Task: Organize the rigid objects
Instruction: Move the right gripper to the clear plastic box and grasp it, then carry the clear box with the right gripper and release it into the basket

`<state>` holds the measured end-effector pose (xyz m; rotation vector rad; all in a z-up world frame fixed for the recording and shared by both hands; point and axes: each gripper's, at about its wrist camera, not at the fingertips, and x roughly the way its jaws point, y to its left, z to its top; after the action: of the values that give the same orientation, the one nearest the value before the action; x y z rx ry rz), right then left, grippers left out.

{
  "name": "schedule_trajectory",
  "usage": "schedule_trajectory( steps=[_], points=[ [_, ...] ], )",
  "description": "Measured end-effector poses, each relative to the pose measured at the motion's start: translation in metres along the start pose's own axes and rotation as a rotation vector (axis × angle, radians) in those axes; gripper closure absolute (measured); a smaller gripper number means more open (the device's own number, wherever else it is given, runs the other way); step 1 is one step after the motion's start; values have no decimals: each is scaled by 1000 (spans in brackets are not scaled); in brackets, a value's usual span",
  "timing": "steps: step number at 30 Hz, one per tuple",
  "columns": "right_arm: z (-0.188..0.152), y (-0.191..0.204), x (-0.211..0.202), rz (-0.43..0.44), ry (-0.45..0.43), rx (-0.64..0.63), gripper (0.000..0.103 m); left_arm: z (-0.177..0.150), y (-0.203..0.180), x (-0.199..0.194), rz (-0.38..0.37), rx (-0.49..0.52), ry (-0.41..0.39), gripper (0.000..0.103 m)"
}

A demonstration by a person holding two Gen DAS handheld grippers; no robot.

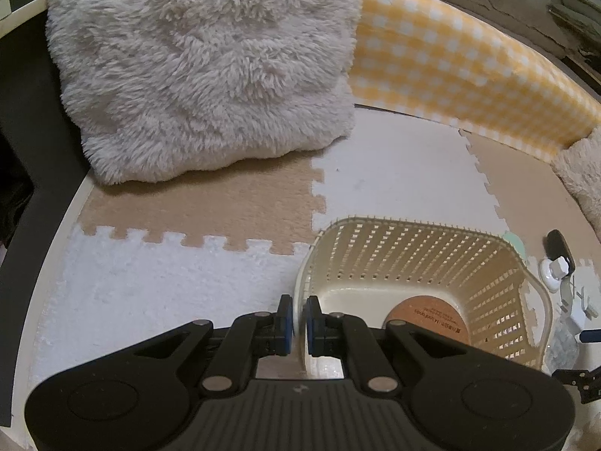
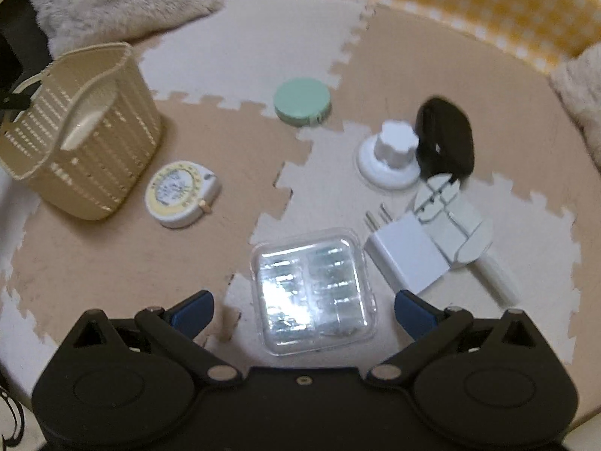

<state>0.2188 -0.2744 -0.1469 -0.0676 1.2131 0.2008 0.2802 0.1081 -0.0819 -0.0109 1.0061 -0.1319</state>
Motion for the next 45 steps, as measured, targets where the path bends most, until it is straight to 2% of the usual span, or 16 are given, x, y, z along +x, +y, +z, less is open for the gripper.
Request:
schedule_trajectory(
  steps=[4, 11, 20, 26, 30, 36, 40, 45],
  points=[
    [2, 5, 8, -2, 2, -30, 0, 0, 0, 0, -1, -1, 0, 95],
    [3, 22, 8, 81, 66, -29, 5, 0, 0, 1, 2, 0, 0, 95],
    [13, 10, 14, 35, 27, 213, 12, 1, 0, 1, 8, -4, 2, 95],
    [13, 12, 21, -15, 27, 188, 18, 1, -1, 0, 12, -8, 5, 95],
    [14, 16, 22, -45, 37, 167, 28, 1, 0, 2, 9, -12, 4, 95],
    [13, 12, 18, -36, 39, 194, 29, 2, 2, 2, -1, -31, 3, 95],
    [20, 14, 7, -25, 7, 215, 29, 2, 3, 2, -7, -42, 6, 95],
    [23, 15, -10, -14, -75, 256, 29, 2, 7, 4, -24, -66, 11, 95]
  ],
)
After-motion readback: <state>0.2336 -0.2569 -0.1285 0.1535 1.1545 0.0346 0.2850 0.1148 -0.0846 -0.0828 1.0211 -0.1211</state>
